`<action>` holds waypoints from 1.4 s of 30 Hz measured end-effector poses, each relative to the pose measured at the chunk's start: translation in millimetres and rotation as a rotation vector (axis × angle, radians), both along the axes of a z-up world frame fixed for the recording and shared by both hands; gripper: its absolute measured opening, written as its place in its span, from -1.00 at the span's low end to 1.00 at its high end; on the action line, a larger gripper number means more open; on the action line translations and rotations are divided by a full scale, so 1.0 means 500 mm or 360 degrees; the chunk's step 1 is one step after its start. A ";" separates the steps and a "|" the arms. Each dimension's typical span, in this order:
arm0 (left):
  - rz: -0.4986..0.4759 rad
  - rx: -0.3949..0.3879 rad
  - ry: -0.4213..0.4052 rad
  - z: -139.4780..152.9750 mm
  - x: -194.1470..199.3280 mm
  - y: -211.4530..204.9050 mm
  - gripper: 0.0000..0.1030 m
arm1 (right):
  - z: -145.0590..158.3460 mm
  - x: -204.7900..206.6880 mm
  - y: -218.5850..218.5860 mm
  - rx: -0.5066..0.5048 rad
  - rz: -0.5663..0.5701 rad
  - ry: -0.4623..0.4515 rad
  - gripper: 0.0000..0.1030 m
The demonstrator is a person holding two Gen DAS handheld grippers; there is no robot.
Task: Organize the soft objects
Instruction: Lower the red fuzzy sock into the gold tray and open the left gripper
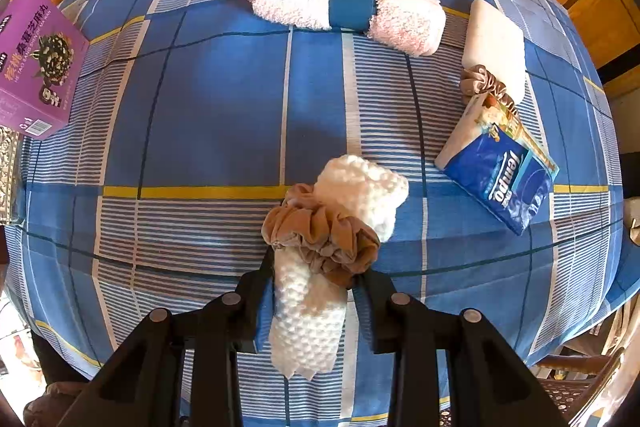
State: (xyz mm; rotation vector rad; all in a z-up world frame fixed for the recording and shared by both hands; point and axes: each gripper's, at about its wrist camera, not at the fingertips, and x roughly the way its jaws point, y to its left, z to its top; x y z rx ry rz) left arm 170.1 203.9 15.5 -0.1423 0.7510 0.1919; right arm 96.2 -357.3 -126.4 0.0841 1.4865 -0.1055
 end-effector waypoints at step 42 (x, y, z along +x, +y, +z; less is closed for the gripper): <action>0.0209 0.0062 -0.0056 -0.111 -0.372 0.107 0.54 | 0.114 0.133 0.286 -0.0315 0.0258 -0.0361 -0.36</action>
